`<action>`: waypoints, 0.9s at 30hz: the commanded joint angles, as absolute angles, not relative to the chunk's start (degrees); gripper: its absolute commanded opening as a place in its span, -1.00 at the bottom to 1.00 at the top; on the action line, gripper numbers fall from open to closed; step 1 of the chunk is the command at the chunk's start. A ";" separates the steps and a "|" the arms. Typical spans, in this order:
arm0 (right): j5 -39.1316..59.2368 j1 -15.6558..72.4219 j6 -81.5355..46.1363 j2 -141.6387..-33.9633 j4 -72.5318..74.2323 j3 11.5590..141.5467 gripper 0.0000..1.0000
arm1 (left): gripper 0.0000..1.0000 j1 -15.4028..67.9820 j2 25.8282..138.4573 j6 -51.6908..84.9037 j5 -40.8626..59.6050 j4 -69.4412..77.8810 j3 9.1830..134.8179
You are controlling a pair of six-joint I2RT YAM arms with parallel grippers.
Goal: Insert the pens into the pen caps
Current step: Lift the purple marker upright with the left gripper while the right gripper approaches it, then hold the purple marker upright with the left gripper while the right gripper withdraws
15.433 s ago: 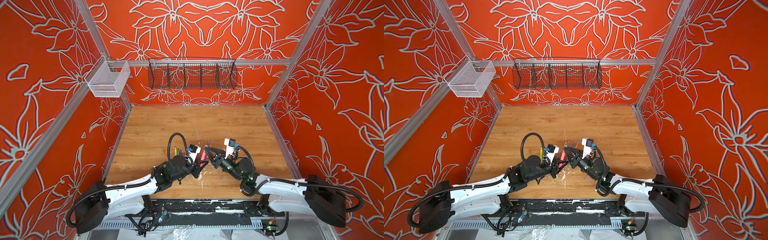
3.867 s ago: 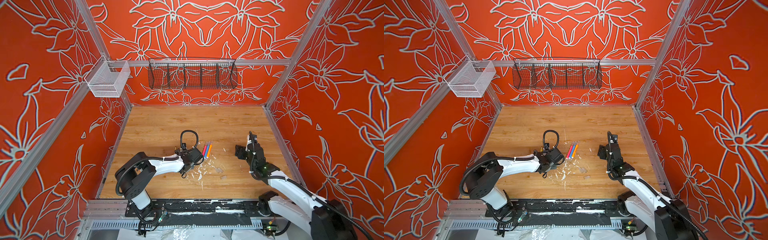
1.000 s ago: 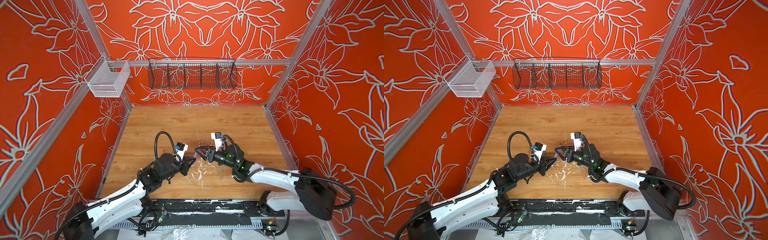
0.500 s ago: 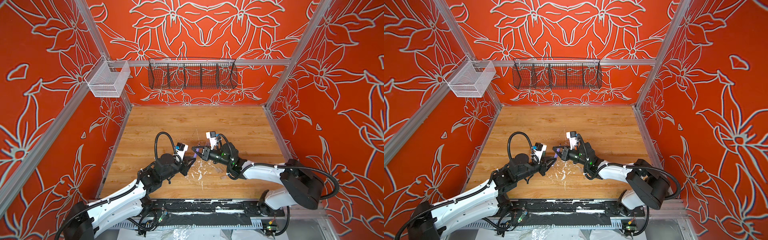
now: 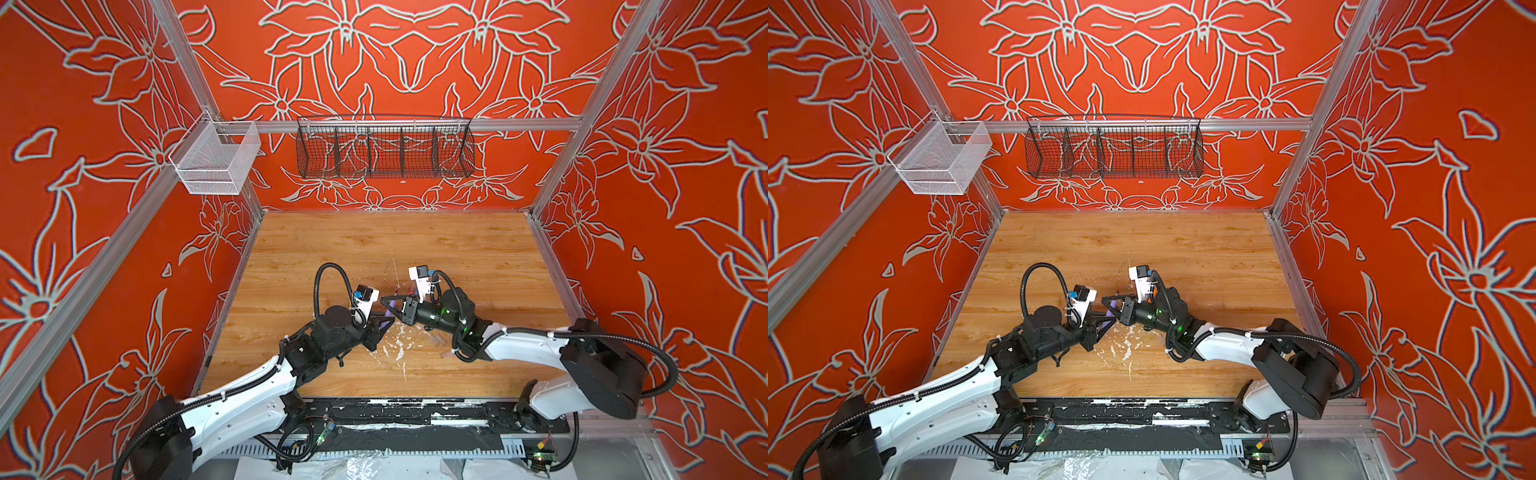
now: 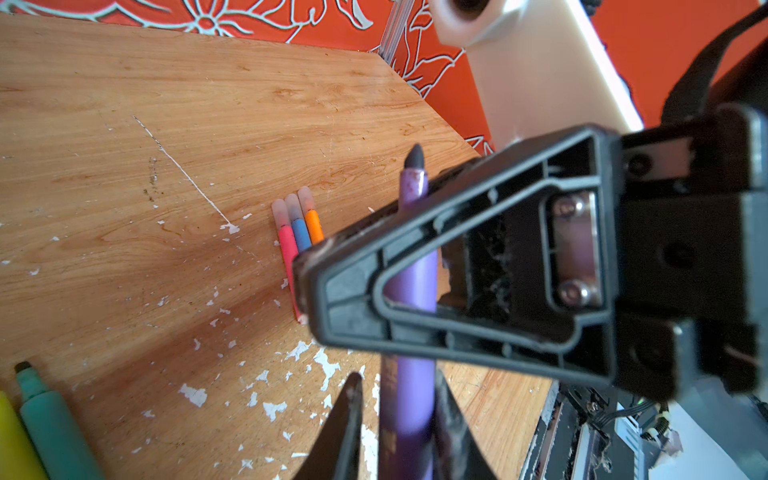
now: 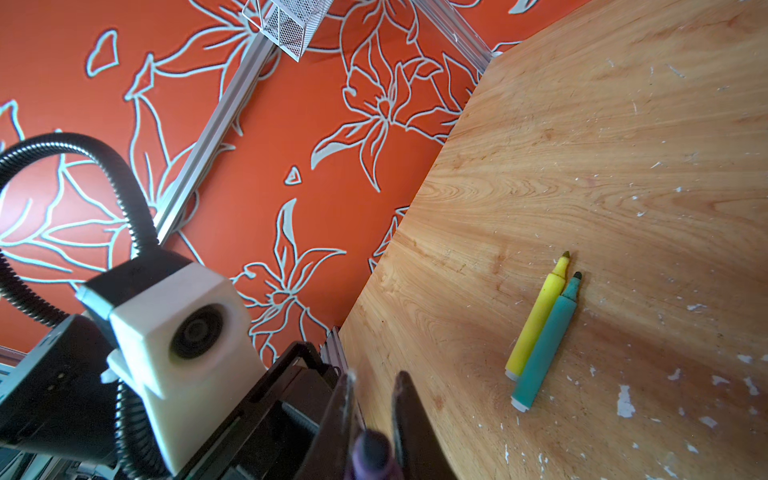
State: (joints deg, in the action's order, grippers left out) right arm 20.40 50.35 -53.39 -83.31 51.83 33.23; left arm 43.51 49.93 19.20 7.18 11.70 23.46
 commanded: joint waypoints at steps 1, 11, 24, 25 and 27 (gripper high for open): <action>19.93 51.08 -53.42 -84.20 53.74 34.65 -1.00 | -0.52 43.68 50.47 18.61 7.65 13.52 25.18; 19.72 51.25 -52.43 -83.63 52.37 35.13 -1.00 | -1.00 43.67 53.28 18.44 6.94 13.23 25.81; 5.06 51.24 -45.08 -66.32 17.60 34.43 -0.11 | -1.00 38.96 59.90 23.57 3.02 15.20 23.65; 3.58 51.30 -44.48 -64.34 13.99 33.84 -0.11 | -1.00 37.83 61.26 24.45 3.88 15.68 23.57; 1.81 51.24 -43.59 -61.25 8.41 33.06 -0.10 | -1.00 36.22 63.46 25.58 4.48 16.47 23.55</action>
State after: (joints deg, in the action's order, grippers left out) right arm 7.94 50.87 -46.33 -64.12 22.04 33.45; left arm 38.00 61.56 22.65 3.75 14.24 24.25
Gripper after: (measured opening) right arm 0.449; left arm 0.142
